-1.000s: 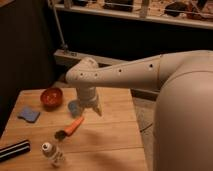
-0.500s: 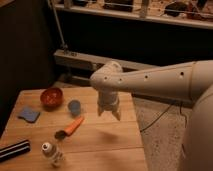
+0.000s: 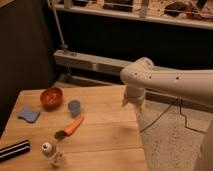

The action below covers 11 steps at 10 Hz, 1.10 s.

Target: Move the arm in a circular motion

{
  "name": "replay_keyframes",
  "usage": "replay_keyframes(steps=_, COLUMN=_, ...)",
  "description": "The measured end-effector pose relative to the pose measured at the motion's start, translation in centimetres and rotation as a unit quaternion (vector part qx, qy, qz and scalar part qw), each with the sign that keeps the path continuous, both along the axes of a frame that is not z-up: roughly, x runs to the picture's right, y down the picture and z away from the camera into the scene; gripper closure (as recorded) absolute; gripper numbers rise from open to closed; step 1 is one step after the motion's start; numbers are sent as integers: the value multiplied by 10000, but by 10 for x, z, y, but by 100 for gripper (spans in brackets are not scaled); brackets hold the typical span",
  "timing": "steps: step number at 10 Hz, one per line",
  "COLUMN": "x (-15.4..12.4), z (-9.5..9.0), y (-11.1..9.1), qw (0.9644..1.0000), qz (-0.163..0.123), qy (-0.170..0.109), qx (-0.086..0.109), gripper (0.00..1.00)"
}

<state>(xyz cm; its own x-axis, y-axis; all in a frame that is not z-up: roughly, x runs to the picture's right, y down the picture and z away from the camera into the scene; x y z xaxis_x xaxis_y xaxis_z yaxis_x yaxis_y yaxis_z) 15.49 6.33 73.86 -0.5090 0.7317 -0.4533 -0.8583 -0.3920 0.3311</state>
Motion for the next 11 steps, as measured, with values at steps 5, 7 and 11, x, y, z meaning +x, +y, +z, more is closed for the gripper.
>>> replay_keyframes(steps=5, x=-4, z=53, y=-108, qw=9994, qz=-275, qy=-158, qx=120, gripper=35)
replay_keyframes(steps=7, x=-52, z=75, y=-152, qw=9969, qz=-653, qy=-422, qx=99, gripper=35)
replay_keyframes(steps=11, x=-182, z=96, y=-181, qw=9789, qz=-1718, qy=-1101, qx=-56, gripper=35)
